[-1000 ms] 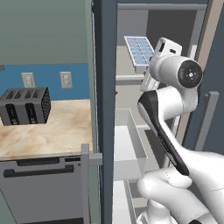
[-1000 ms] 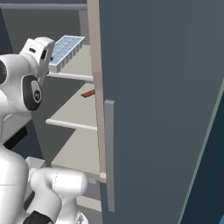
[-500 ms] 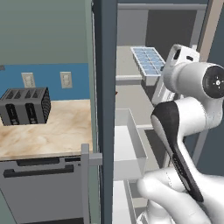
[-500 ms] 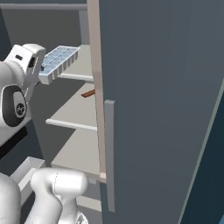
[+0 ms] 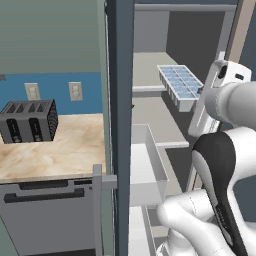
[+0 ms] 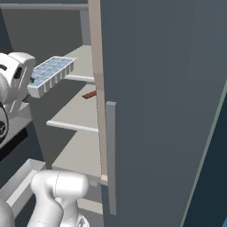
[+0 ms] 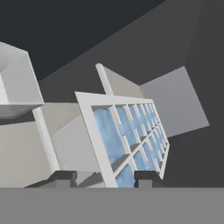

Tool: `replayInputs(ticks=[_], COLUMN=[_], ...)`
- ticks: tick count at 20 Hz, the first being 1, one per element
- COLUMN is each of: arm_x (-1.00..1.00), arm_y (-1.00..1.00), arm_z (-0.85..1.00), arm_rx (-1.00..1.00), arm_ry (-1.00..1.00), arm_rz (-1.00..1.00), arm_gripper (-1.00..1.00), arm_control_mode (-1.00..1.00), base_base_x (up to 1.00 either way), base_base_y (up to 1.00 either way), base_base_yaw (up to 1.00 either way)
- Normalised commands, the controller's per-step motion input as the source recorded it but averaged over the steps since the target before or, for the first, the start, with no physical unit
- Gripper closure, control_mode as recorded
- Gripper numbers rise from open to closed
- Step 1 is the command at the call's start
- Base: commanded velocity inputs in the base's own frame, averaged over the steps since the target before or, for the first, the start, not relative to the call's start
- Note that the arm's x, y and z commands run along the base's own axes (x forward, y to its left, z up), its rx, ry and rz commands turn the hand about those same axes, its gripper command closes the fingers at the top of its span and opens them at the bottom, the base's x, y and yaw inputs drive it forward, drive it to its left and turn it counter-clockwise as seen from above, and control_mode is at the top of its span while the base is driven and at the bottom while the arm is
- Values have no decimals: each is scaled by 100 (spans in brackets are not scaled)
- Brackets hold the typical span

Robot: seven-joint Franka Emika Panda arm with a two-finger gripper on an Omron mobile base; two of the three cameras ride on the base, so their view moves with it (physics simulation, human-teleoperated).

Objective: Open the freezer door, pick up the ice cube tray from the freezer, and place it on the dining counter.

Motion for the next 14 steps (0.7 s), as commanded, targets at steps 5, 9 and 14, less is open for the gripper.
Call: replayInputs(ticks=[5, 9, 14], arm_x=[-61, -48, -29], arm_y=[0, 0, 0], arm_z=[3, 0, 0], arm_rx=[0, -1, 0], arm_ry=[13, 7, 1], arm_rz=[0, 0, 0], arm_gripper=[100, 100, 100], arm_control_mode=[-100, -100, -100], base_base_x=[0, 0, 0], base_base_y=[0, 0, 0], base_base_yaw=[0, 0, 0])
